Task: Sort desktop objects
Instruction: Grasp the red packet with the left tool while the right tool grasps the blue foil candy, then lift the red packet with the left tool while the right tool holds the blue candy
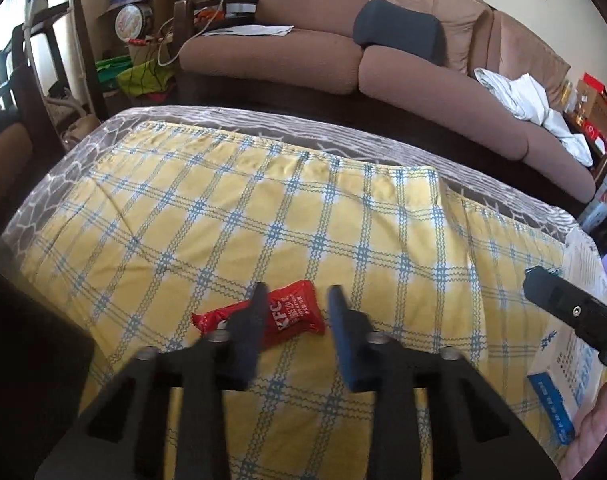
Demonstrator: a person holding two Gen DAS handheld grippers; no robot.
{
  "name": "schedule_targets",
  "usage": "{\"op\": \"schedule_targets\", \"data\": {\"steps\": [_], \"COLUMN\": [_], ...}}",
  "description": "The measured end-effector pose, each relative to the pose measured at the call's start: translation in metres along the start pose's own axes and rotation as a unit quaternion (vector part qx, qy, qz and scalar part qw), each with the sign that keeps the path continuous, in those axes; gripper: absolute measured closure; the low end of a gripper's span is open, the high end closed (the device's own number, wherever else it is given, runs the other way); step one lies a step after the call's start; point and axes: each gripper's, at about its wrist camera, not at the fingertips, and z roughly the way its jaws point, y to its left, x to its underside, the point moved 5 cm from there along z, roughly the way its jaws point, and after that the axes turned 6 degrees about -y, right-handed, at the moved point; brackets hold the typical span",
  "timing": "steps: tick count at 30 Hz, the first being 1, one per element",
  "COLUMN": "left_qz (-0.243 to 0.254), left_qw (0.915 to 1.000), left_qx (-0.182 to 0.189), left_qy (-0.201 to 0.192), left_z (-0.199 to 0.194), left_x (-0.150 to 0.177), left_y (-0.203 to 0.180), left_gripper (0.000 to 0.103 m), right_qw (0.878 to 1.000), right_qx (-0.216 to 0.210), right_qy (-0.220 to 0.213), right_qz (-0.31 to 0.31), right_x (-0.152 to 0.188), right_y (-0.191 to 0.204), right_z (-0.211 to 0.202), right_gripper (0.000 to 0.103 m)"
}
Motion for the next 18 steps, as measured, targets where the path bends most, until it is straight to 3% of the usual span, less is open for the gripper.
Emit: {"op": "schedule_targets", "data": {"steps": [6, 18], "left_qz": [0.005, 0.013], "left_qw": [0.9998, 0.9997], "left_qx": [0.017, 0.000], "left_qy": [-0.003, -0.021], "left_z": [-0.007, -0.043], "left_x": [0.004, 0.008], "left_y": [-0.001, 0.010], "left_gripper": [0.099, 0.103], "right_qw": [1.000, 1.000], "right_qx": [-0.003, -0.007], "right_qy": [0.006, 0.002], "right_qz": [-0.008, -0.020], "right_x": [0.003, 0.001], "right_y": [0.006, 0.014], "right_z": [0.003, -0.002], "right_gripper": [0.083, 0.083]}}
